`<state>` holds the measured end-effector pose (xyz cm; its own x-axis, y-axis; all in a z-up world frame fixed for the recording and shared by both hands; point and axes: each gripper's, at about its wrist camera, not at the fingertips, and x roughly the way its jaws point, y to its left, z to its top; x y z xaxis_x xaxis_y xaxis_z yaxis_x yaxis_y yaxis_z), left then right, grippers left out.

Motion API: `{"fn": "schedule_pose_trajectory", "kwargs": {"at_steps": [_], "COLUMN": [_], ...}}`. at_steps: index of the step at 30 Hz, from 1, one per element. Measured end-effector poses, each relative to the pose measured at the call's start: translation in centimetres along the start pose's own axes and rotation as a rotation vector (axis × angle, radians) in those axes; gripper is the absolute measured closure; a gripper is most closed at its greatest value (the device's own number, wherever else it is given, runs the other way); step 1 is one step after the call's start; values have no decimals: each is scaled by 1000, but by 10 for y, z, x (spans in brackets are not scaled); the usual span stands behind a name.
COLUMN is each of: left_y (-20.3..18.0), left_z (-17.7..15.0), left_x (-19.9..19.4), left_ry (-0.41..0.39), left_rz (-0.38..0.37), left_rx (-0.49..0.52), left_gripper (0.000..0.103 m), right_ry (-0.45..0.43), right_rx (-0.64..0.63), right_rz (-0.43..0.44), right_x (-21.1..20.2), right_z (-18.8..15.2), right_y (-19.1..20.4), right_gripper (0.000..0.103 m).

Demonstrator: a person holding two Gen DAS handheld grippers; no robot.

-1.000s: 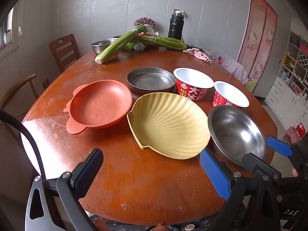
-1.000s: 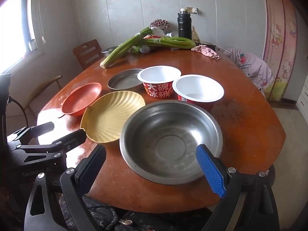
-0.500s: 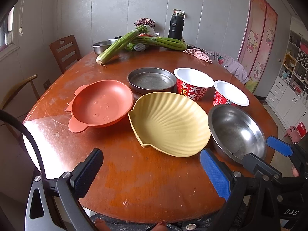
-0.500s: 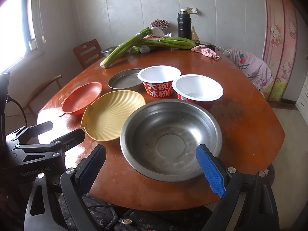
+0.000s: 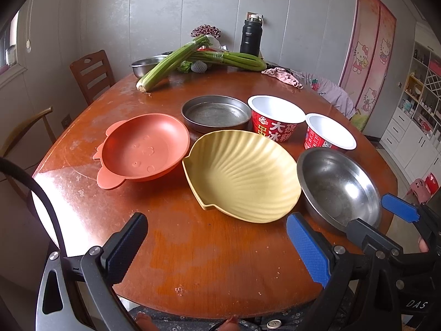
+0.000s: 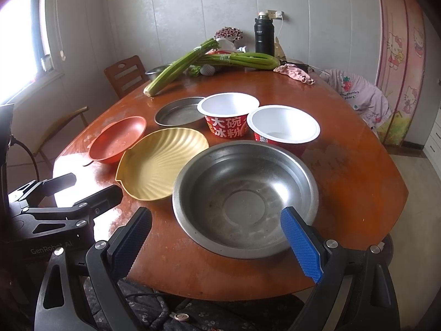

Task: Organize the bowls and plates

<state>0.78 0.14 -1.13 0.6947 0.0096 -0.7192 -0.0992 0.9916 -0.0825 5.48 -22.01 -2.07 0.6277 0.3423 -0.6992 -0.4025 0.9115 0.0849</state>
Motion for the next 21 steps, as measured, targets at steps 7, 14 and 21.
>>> {"fn": "schedule_pose_trajectory", "kwargs": {"at_steps": [7,14,21], "left_y": [0,1,3], "left_z": [0,1,1], "left_x": [0,1,0], "left_ry": [1,1,-1], "left_rz": [-1,-4,-4], "left_rx": [2,2,0], "left_gripper": [2,2,2], "right_ry": [2,3,1], "right_rx": [-1,-5,-5], "right_rz": [2,0,-8], "right_x": [2,2,4], "right_z": [-1,-1,0], "right_y": [1,2,4], "right_gripper": [8,8,8]}}
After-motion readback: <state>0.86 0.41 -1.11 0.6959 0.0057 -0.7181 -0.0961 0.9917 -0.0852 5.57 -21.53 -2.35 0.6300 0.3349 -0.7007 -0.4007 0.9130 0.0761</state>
